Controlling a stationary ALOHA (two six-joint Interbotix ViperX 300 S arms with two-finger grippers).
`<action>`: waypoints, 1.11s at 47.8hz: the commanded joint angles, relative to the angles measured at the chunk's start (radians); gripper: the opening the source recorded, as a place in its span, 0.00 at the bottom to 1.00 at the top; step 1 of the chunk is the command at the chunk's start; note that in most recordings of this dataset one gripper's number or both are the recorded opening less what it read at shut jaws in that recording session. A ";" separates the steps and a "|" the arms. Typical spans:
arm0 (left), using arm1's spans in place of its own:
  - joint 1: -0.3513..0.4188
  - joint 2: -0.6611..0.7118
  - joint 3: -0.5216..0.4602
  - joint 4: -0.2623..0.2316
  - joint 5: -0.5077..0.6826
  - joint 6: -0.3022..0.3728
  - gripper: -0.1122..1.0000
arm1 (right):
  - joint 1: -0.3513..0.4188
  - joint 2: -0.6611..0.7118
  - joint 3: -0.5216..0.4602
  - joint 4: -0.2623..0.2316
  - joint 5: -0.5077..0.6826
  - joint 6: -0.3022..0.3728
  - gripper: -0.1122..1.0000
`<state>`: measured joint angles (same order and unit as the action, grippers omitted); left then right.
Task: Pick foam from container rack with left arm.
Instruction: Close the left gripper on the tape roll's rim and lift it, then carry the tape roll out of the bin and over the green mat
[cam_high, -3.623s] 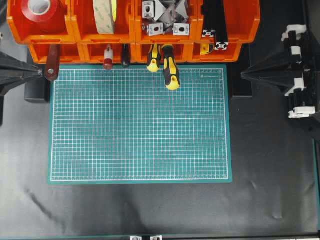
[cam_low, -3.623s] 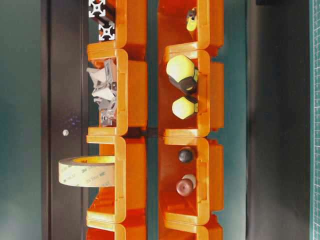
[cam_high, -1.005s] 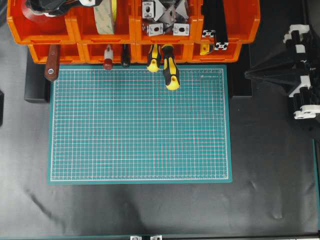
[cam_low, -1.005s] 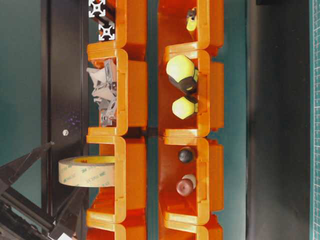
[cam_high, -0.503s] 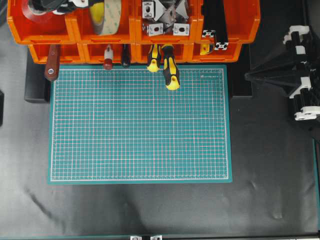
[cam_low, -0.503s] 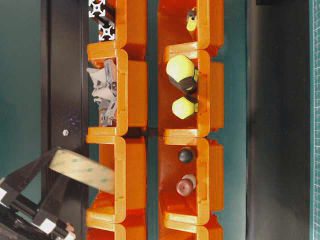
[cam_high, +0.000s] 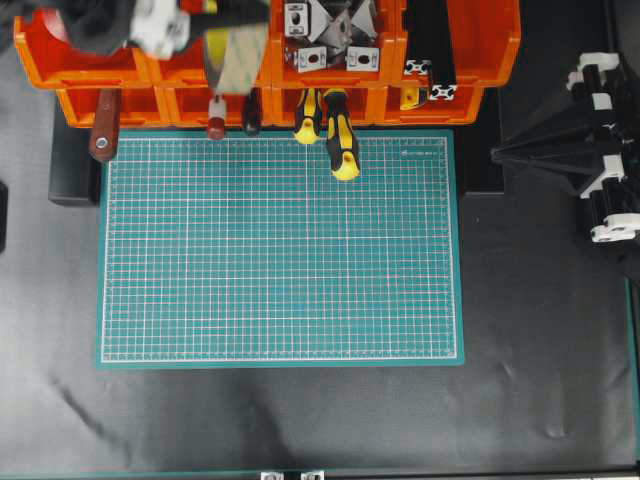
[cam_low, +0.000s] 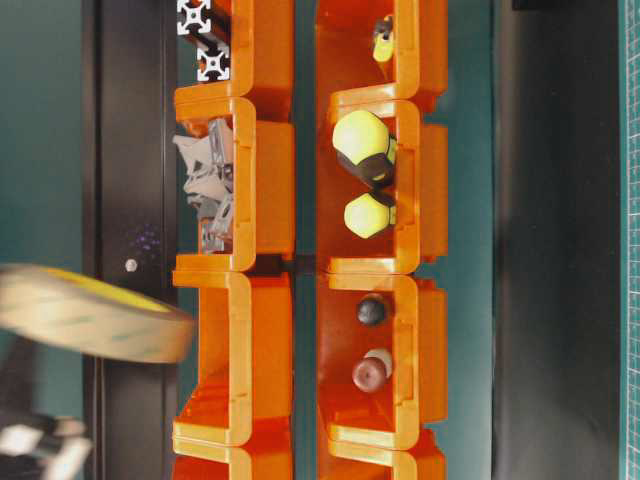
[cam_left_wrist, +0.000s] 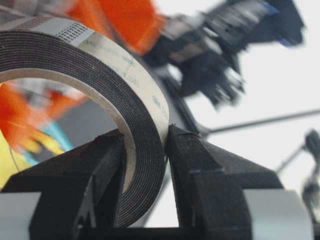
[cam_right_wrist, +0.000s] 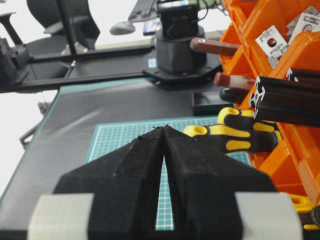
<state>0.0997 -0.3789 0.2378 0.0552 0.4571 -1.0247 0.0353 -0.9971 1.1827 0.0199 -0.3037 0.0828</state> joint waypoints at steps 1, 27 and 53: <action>-0.080 -0.037 -0.067 0.005 0.015 0.046 0.33 | 0.000 0.003 -0.037 -0.003 -0.006 0.002 0.10; -0.394 0.117 -0.063 0.008 0.241 0.526 0.33 | 0.000 -0.002 -0.038 0.002 -0.002 0.005 0.10; -0.411 0.313 -0.069 0.009 0.517 0.810 0.33 | 0.002 -0.011 -0.043 0.005 -0.003 0.006 0.10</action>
<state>-0.3083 -0.0552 0.1887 0.0583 0.9787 -0.2424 0.0353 -1.0109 1.1750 0.0215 -0.3022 0.0874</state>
